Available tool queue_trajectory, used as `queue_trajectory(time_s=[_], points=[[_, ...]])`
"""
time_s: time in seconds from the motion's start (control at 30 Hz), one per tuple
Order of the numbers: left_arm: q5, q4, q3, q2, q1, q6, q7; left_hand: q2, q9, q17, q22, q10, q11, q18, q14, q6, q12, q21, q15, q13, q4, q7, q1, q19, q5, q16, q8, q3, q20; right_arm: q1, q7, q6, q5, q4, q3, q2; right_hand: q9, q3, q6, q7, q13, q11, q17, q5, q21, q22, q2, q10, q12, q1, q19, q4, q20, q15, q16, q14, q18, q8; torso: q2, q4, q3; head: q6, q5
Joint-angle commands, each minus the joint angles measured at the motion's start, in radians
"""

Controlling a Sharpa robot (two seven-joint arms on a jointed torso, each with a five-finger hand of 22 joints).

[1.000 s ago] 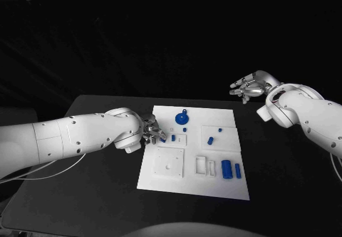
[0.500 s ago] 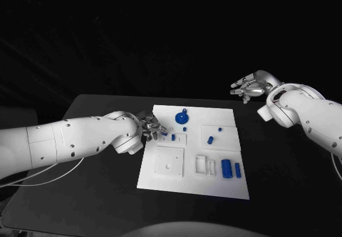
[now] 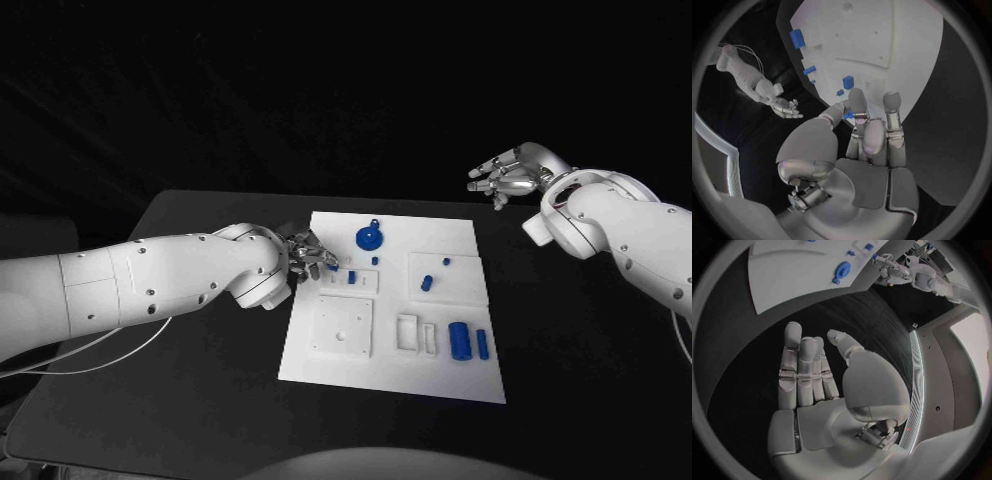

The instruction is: Assemble the parts on the task board

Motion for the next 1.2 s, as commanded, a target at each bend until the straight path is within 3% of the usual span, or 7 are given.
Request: queue_trajectory(time_s=[0.03,0.43,1.2], points=[[-0.017,-0.004,0.0,0.005,0.0,-0.003,-0.011,0.001,0.111,-0.002,0.017,0.029,-0.033,0.009,0.0,0.167,0.0,0.007,-0.007,0.002,-0.007,-0.134,0.006,0.0,0.003,0.005,0.002,0.006,0.006,-0.001,0.007,0.009,0.001,-0.001,0.0,0.002,-0.001,-0.001,-0.004,0.004,-0.001,0.0,-0.001,0.006,-0.006,-0.001,-0.001,-0.001,-0.001,-0.01,0.03,0.006,-0.005,-0.002,-0.004,-0.005,-0.004,-0.003,0.0,-0.0002,-0.0003,-0.002,-0.001],[-0.03,-0.014,0.0,0.019,-0.014,0.024,-0.023,0.002,0.11,-0.003,0.017,0.028,-0.032,0.012,0.0,0.167,0.001,0.01,-0.005,0.007,-0.01,-0.134,0.006,0.0,0.004,0.005,0.001,0.006,0.009,-0.001,0.01,0.006,0.001,-0.001,0.0,0.005,-0.001,0.001,-0.004,0.003,-0.001,0.0,-0.001,0.007,-0.006,-0.003,-0.002,-0.001,0.0,-0.011,0.03,0.011,-0.005,-0.002,-0.004,-0.005,-0.004,-0.003,0.0,-0.0006,-0.0024,-0.005,-0.001],[-0.058,-0.022,0.0,0.02,-0.025,0.075,-0.048,0.002,0.117,-0.007,0.017,0.029,-0.027,0.016,0.0,0.17,0.002,0.012,-0.002,0.016,-0.014,-0.133,0.002,-0.003,0.011,0.005,0.003,0.006,0.013,-0.001,0.011,0.007,0.001,0.0,0.0,0.008,-0.001,0.001,-0.004,0.003,-0.001,0.0,-0.001,0.007,-0.006,-0.003,-0.002,-0.001,0.0,-0.011,0.03,0.011,-0.005,-0.002,-0.004,-0.005,-0.004,-0.003,0.0,0.0,-0.0016,-0.007,-0.001]])
